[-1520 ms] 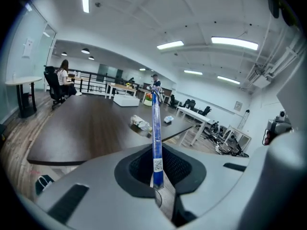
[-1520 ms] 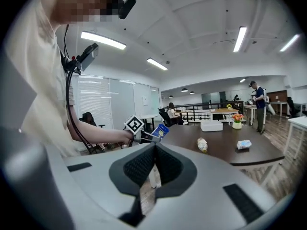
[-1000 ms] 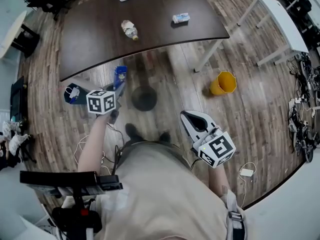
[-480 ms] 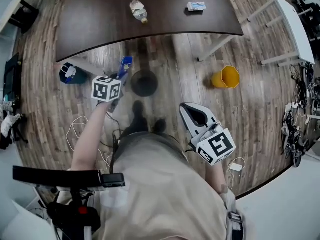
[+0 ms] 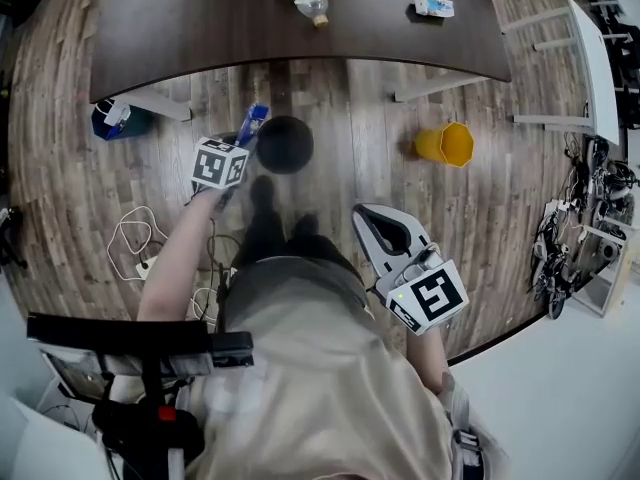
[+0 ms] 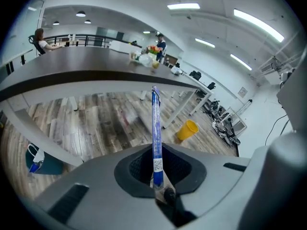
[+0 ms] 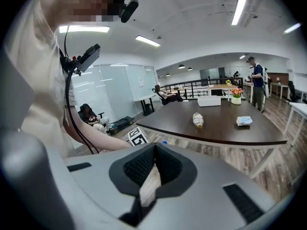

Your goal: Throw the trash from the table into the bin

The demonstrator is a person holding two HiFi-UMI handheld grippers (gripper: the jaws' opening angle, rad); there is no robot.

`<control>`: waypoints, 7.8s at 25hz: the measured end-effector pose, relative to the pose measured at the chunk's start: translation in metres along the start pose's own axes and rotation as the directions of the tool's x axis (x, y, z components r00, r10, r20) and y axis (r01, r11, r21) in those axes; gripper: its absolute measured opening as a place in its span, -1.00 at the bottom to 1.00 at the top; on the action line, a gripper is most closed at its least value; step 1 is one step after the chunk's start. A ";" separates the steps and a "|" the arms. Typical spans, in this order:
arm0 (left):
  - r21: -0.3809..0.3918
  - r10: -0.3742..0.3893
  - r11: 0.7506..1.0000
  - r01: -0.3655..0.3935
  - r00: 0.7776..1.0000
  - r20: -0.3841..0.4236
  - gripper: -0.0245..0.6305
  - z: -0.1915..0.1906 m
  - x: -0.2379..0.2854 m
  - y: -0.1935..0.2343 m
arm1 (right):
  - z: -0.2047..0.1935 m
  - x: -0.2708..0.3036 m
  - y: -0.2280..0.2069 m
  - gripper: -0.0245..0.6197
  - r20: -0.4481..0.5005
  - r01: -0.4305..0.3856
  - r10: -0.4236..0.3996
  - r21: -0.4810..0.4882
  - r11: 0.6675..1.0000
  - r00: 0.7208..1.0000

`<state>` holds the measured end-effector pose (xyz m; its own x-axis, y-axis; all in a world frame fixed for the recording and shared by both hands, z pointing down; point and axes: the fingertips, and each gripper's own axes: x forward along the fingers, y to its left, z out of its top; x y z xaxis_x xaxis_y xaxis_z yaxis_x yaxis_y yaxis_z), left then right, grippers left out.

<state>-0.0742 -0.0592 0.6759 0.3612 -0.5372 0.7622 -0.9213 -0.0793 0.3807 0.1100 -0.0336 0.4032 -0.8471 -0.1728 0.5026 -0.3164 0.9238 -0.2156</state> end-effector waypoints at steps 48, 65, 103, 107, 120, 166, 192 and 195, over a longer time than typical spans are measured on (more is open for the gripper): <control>0.150 0.068 0.989 0.004 0.881 -0.468 -0.82 -0.195 0.316 0.075 | -0.225 0.139 -0.156 -0.89 -0.022 -0.129 0.151 0.407 0.904 0.988; 0.164 0.067 0.986 0.024 0.845 -0.530 -0.82 -0.235 0.378 0.079 | -0.275 0.155 -0.165 -0.89 -0.065 -0.128 0.178 0.468 0.875 0.982; 0.100 -0.011 0.992 0.073 0.857 -0.515 -0.81 -0.236 0.378 0.080 | -0.277 0.175 -0.156 -0.89 -0.079 -0.139 0.193 0.442 0.886 0.978; 0.140 -0.009 0.986 0.088 0.873 -0.488 -0.81 -0.221 0.359 0.081 | -0.269 0.175 -0.147 -0.89 -0.094 -0.137 0.193 0.422 0.896 0.977; 0.226 -0.069 0.956 0.186 0.894 -0.442 -0.89 -0.161 0.271 0.066 | -0.221 0.152 -0.131 -0.89 -0.212 -0.046 0.092 0.211 0.976 0.973; 0.307 -0.384 0.901 0.307 0.895 0.229 -0.88 0.171 -0.146 -0.139 | 0.038 -0.007 -0.012 -0.89 0.004 -0.012 0.012 -0.008 1.000 1.000; 0.448 -0.217 0.894 -0.005 0.870 0.442 -0.89 0.072 -0.193 -0.441 | -0.117 -0.278 0.002 -0.89 0.230 -0.038 0.037 -0.002 0.999 0.973; 0.410 -0.162 0.910 -0.058 0.861 0.481 -0.89 0.057 -0.212 -0.451 | -0.122 -0.292 0.003 -0.89 0.266 -0.077 0.061 0.053 0.996 0.962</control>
<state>0.2567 0.0425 0.3123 0.3907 -0.8542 0.3430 -0.9187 -0.3852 0.0873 0.4086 0.0615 0.3579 -0.9477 -0.2012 0.2478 -0.2722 0.9150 -0.2979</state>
